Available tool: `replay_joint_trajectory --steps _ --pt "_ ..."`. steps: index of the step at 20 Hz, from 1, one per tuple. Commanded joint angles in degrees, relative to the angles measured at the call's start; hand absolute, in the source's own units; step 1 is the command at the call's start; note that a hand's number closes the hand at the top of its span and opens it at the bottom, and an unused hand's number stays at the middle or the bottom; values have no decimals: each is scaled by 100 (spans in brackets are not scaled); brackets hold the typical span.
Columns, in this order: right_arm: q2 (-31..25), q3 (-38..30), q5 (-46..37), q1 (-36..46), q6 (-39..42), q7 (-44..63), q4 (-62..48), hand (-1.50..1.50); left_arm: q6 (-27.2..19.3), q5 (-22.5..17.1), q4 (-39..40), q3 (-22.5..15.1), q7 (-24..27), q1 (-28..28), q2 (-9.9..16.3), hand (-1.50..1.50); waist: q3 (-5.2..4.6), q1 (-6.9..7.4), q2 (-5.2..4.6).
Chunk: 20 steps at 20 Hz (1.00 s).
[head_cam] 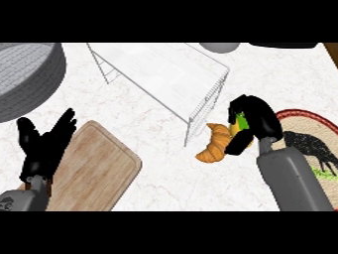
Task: Pick the lemon from the placemat and place it in the tiered shelf
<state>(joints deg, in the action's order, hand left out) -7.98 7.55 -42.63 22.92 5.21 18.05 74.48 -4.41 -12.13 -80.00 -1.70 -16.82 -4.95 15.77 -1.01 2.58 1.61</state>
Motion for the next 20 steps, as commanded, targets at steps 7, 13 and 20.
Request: replay_joint_trajectory --steps 7,13,20 --pt "785 374 -1497 1839 -1421 3228 749 150 86 3 221 -159 -223 17 -81 0 -5 188 60" --pt "794 733 -2433 3273 -1265 5303 584 150 112 68 364 -234 -131 -54 -152 0 -4 291 0" --pt "796 669 -2844 4897 -802 6600 -53 150 97 91 385 -278 -273 -313 -205 0 30 391 -81"
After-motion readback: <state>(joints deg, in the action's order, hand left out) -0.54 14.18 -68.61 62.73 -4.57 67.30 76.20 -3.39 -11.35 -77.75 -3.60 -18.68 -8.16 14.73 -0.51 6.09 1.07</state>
